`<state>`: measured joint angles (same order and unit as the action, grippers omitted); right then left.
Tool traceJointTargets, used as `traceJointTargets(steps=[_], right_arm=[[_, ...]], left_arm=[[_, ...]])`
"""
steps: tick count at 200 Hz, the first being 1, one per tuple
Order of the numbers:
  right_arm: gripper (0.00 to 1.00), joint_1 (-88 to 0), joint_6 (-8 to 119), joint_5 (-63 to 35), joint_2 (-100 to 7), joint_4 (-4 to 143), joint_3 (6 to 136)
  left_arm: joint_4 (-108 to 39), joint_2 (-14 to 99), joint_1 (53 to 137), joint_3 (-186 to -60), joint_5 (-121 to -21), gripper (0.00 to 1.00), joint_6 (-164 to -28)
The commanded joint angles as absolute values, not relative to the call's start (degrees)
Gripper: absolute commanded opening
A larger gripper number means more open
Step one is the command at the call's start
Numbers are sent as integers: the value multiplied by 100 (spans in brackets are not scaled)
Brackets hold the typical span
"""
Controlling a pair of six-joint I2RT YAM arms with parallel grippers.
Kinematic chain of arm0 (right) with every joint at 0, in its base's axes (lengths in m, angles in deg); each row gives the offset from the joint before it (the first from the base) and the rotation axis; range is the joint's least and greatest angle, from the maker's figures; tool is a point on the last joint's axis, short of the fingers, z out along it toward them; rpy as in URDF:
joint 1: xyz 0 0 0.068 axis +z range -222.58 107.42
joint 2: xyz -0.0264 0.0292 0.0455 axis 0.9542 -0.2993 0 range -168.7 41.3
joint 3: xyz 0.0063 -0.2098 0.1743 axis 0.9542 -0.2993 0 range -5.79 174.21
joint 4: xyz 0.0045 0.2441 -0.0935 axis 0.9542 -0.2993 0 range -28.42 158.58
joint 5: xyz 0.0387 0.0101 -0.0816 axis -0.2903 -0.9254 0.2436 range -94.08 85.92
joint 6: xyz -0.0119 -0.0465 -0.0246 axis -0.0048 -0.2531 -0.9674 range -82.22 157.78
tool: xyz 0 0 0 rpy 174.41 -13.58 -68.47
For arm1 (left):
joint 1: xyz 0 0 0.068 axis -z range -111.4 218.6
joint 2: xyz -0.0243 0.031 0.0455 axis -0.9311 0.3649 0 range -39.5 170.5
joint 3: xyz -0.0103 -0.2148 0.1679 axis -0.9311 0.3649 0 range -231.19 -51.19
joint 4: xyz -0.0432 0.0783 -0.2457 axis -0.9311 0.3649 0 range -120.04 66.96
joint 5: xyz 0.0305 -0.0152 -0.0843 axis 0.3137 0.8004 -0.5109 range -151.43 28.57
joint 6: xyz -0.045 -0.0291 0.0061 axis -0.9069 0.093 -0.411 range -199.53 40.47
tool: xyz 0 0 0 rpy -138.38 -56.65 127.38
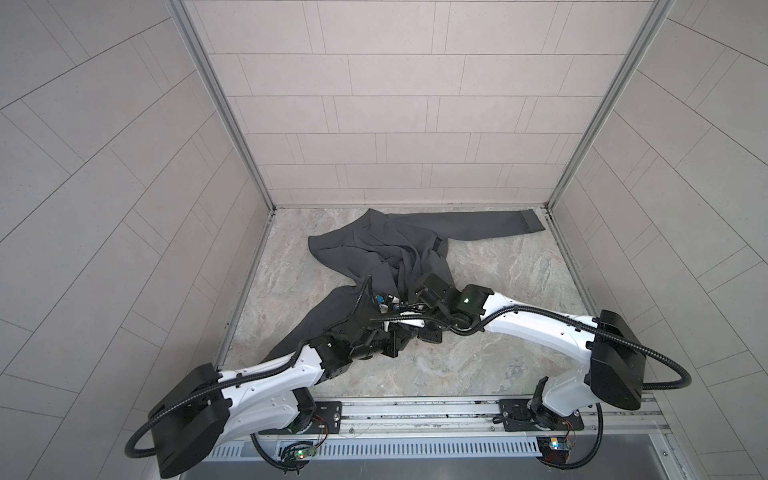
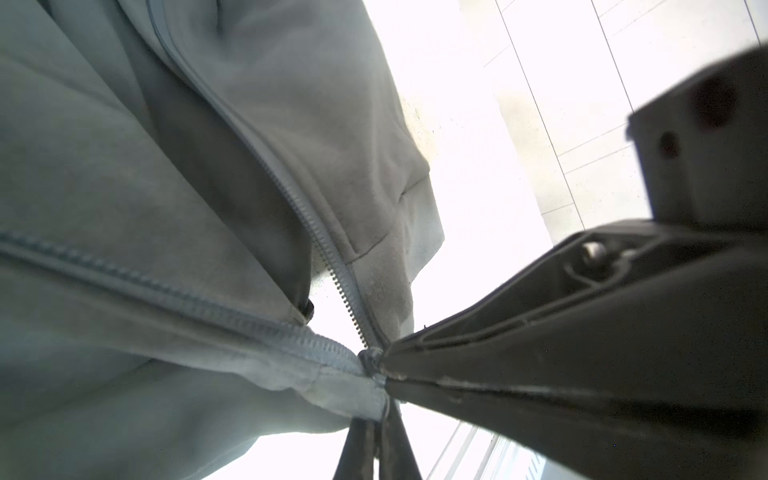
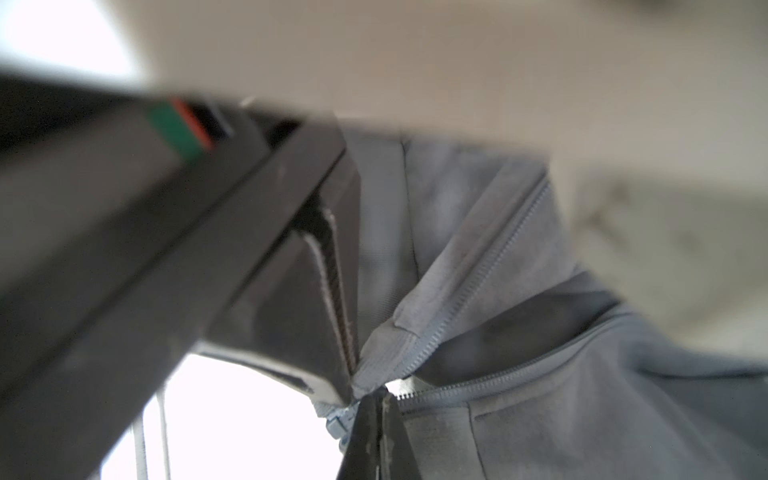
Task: Zip up the jacket
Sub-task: 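Pull the slider with the right gripper toward the jacket collar, away from the robot, then drag the slider to the collar with the right gripper while left holds hem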
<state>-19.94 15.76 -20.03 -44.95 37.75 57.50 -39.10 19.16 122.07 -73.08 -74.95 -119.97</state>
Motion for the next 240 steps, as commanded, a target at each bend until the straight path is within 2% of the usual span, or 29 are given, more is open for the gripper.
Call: traceJointTargets(steps=[1, 33, 44, 57, 62, 96, 105, 132, 156, 177, 198, 224, 240], right_arm=[[0, -2349, 2471, -970, -4427, 4429, 5821], [0, -2363, 2530, -1054, -4457, 4330, 5912], [0, -2371, 2554, -1101, -4474, 4250, 5970], [0, -2372, 2593, -1251, -4492, 4138, 6042], [0, -2372, 2598, -1306, -4492, 4105, 6060], [0, -2380, 2662, -1722, -4448, 3913, 6152], [0, -2380, 2694, -1761, -4424, 3884, 6163], [0, -2402, 2774, -1915, -4351, 3764, 6210], [0, -2489, 2952, -2189, -4388, 3567, 6359], [0, -2564, 3060, -2455, -4421, 3440, 6452], [0, -2598, 3104, -2556, -4405, 3403, 6479], [0, -2679, 3158, -2722, -4405, 3344, 6514], [0, -2705, 3187, -2822, -4413, 3331, 6523]], left_arm=[[-3382, 1526, 12650, -7189, -7850, 0, -11254], [-3145, 1224, 12855, -7092, -7298, 0, -10905], [-3088, 1060, 12913, -7030, -7000, 9, -10902], [-3068, 803, 13003, -6927, -6708, 35, -10856], [-3021, 690, 13056, -6889, -6531, 40, -10810], [-2907, -302, 13547, -6547, -5576, 53, -9896], [-2895, -623, 13728, -6471, -5286, 59, -9569], [-2785, -1248, 14058, -6435, -4463, 59, -8554], [-2888, -1167, 14243, -6553, -3754, 59, -7537], [-3362, -742, 14288, -6558, -3437, 59, -6573], [-4691, -181, 14287, -6242, -3229, 63, -5566], [-6034, 730, 14284, -6137, -2735, 66, -5093], [-6508, 1319, 14259, -6220, -2758, 69, -5026]])
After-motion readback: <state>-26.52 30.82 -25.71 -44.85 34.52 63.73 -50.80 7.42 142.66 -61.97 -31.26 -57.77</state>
